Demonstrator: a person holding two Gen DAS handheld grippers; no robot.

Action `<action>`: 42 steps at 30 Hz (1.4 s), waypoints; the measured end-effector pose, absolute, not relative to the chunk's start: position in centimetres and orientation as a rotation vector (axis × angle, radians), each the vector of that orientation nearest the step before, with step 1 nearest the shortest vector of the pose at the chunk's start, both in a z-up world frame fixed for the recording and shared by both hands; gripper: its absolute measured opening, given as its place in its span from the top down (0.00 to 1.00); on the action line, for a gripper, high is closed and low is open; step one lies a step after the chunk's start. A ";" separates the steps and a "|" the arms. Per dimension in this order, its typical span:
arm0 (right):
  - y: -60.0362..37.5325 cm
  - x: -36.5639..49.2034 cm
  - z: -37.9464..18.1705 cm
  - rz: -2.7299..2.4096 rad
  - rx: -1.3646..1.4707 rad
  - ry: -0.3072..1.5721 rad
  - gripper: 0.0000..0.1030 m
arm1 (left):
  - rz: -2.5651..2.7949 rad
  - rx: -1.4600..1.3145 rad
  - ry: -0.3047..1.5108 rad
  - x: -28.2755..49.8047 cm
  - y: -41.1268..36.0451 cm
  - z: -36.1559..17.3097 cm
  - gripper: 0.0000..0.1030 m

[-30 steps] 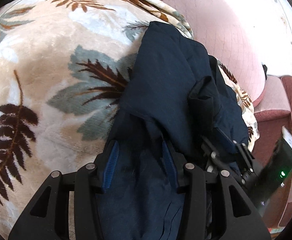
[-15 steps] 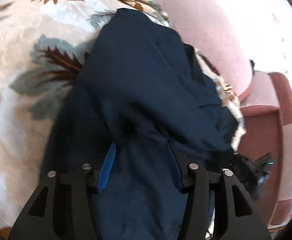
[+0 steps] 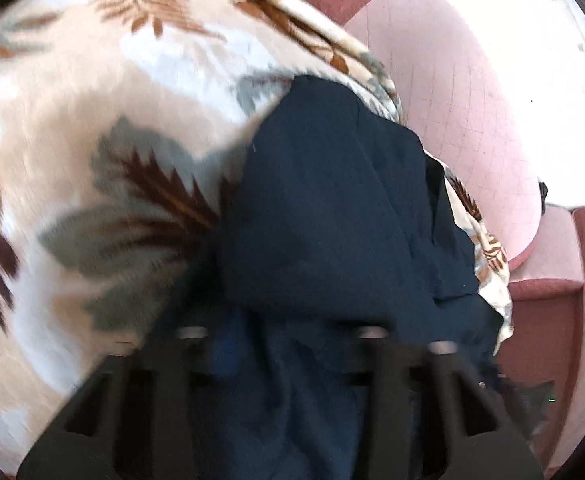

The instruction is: Fold large clothes

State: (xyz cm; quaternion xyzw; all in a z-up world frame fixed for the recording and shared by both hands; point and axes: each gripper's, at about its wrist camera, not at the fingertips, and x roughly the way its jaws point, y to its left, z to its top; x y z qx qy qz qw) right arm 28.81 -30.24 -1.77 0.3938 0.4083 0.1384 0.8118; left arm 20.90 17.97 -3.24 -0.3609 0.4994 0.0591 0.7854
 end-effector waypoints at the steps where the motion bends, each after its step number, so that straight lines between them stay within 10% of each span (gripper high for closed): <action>1: -30.7 28.3 -1.4 0.294 0.865 0.849 0.93 | 0.123 -0.775 1.074 20.9 18.2 -3.3 0.82; 17: -30.2 28.2 -2.6 0.217 0.665 0.920 0.54 | 0.085 -0.842 1.052 20.1 18.7 -4.1 0.87; 19: -29.0 28.6 -3.0 0.203 0.634 0.967 0.60 | 0.078 -0.846 1.048 20.2 18.6 -4.0 0.86; 21: -28.5 27.8 -2.4 0.238 0.639 0.981 0.92 | 0.082 -0.819 1.047 20.3 18.6 -3.9 0.87; 27: -30.8 23.9 1.1 0.397 0.981 0.989 0.92 | 0.064 -0.763 1.009 19.1 18.4 -2.5 0.91; 32: -34.9 26.2 4.0 0.160 1.076 0.791 0.59 | 0.132 -0.788 1.058 20.9 18.8 -3.0 0.91; 42: -32.7 27.6 -1.5 0.200 0.861 0.951 0.58 | -0.040 -0.892 1.006 16.7 17.9 -1.8 0.89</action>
